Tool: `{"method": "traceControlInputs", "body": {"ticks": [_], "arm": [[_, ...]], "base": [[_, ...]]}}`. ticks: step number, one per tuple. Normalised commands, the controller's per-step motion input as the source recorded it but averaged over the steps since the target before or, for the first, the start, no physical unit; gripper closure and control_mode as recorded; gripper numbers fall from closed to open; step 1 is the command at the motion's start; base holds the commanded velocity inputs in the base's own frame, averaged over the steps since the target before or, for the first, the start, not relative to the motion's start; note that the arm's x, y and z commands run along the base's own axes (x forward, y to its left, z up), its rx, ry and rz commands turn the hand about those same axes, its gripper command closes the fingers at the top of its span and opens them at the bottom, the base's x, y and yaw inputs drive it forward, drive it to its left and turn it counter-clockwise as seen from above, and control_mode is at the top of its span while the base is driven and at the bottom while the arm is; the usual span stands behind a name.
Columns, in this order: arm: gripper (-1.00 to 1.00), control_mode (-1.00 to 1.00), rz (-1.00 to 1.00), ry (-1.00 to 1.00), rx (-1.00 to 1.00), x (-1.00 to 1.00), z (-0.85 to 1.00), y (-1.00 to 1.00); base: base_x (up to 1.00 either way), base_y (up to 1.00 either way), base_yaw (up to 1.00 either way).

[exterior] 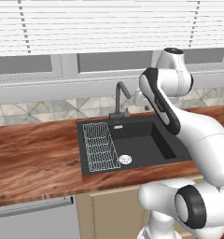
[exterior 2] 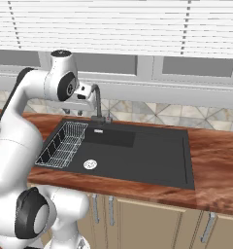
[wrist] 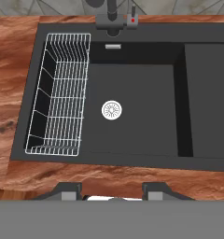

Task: Soak the sponge with water for a few seconds and then drop it inside the sink.

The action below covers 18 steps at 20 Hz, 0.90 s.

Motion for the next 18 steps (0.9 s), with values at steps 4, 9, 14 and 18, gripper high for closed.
{"method": "traceControlInputs", "body": {"ticks": [4, 9, 14, 18], "arm": [[-1.0, -1.0, 0.0, 0.0, 0.0, 0.0, 0.0, 0.05], [-1.0, -1.0, 0.02, 0.0, 0.0, 0.0, 0.0, -0.09], [-1.0, -1.0, 0.01, 0.0, 0.0, 0.0, 0.0, -0.15], [-1.0, -1.0, 0.0, 0.0, 0.0, 0.0, 0.0, 0.0]], "base": [[0.0, 0.0, 0.0], [0.0, 0.0, 0.0], [0.0, 0.0, 0.0], [0.0, 0.0, 0.0]]}}
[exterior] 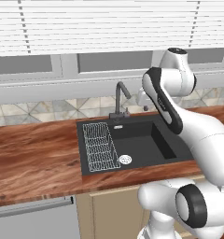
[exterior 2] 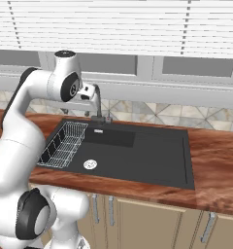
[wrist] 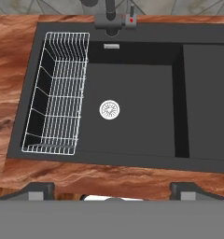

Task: Soak the sponge with water for a few seconds and then drop it inside the sink.

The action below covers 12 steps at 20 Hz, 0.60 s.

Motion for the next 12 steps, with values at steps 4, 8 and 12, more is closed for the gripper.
{"method": "traceControlInputs", "body": {"ticks": [4, 8, 12], "arm": [[-1.0, -1.0, 0.0, 0.0, 0.0, 0.0, 0.0, -0.01], [-1.0, -1.0, 0.06, -0.07, -0.01, 0.0, 0.0, -0.36], [-1.0, -1.0, 0.14, -0.11, 0.0, 0.0, -0.03, -0.24]], "base": [[0.0, 0.0, 0.0], [0.0, 0.0, 0.0], [0.0, 0.0, 0.0]]}}
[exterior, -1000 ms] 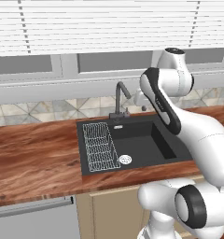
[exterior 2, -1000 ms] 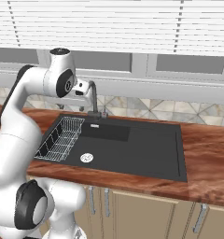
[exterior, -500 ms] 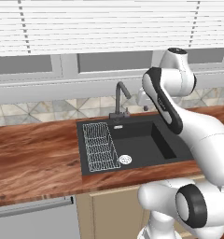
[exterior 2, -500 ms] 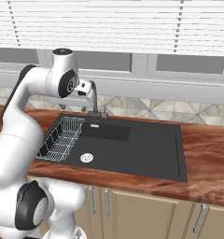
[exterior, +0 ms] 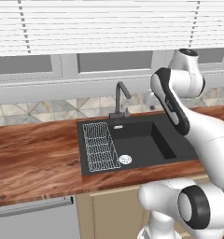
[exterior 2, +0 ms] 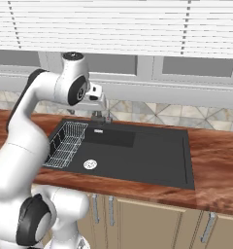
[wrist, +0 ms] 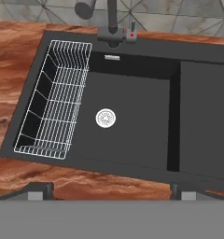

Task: Soak the sponge with water for a few seconds and then drop it inside the sink.

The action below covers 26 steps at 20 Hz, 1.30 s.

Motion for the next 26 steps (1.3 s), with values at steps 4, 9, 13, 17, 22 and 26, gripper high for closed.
{"method": "traceControlInputs", "body": {"ticks": [4, 9, 13, 17, 22, 26], "arm": [[-1.0, -1.0, 0.15, -0.14, -0.03, -0.18, 0.0, -0.01], [-1.0, -1.0, 0.11, -0.23, 0.0, -0.26, -0.2, 0.06], [-1.0, -1.0, 0.04, -0.33, 0.0, -0.24, -0.2, 0.13], [-1.0, -1.0, 0.0, -0.22, 0.0, -0.13, -0.03, 0.0], [-1.0, -1.0, 0.0, -0.14, 0.0, -0.11, 0.0, 0.0], [-1.0, -1.0, 0.0, -0.06, 0.0, -0.02, 0.0, 0.0]], "base": [[0.0, 0.0, 0.0], [0.0, 0.0, 0.0], [0.0, 0.0, 0.0], [0.0, 0.0, 0.0], [0.0, 0.0, 0.0], [0.0, 0.0, 0.0]]}}
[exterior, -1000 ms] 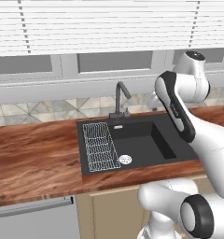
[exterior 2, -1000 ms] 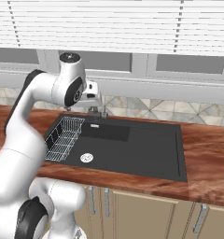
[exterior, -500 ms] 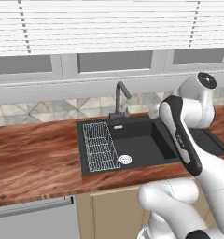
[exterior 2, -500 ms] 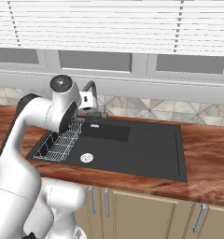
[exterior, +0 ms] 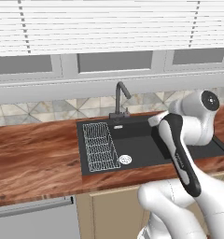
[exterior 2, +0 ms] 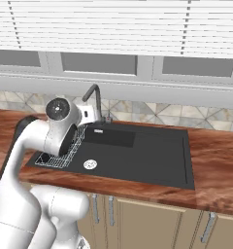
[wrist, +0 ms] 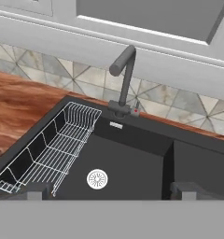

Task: Soak the sponge with water for a few seconds and then drop it inside the sink.

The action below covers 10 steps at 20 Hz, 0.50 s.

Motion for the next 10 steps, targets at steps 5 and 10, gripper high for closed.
{"method": "traceControlInputs", "body": {"ticks": [5, 10], "arm": [[-1.0, -1.0, -0.02, -0.07, 0.0, 0.0, 0.0, 0.0], [-1.0, -1.0, -0.04, -0.04, 0.02, 0.0, 0.0, 0.0]], "base": [[0.0, 0.0, 0.0], [0.0, 0.0, 0.0]]}}
